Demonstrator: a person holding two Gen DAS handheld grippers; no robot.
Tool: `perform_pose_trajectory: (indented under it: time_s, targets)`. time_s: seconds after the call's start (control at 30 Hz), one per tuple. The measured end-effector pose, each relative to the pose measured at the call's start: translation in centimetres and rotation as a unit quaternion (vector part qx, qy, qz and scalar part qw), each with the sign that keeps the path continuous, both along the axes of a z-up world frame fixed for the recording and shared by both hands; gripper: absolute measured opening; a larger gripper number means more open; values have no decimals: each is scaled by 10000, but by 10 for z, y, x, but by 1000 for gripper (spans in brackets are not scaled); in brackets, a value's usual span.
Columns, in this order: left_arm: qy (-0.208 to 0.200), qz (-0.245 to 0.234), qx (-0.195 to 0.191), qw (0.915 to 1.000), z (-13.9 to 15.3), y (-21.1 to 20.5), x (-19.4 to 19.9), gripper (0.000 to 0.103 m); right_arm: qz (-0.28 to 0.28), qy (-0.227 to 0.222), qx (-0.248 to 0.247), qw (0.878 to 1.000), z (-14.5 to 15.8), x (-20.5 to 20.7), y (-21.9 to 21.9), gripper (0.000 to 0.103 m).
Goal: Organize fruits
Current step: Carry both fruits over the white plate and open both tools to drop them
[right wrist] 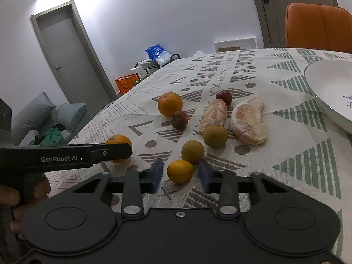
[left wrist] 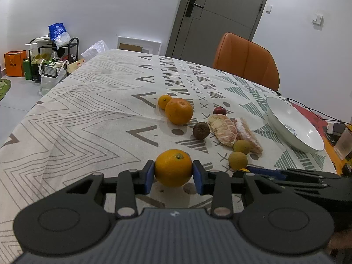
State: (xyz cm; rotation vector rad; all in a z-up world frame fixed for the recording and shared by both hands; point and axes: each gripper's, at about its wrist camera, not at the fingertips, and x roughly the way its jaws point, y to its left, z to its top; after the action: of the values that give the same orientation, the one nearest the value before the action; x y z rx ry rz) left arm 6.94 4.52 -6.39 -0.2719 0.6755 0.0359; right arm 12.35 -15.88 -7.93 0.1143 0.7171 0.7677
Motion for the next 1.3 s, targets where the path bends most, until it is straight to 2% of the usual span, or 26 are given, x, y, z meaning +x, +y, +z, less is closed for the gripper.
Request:
perform_pose_trajectory:
  time_s: [0.37, 1.3]
  targets:
    - [-90, -152, 25, 9998, 6, -12, 2, 36, -131, -32, 128, 9998, 5, -2, -18, 24]
    - [-342, -960, 174, 9946, 20, -83, 34, 36, -1133, -384, 334, 9923, 27, -1, -106, 24]
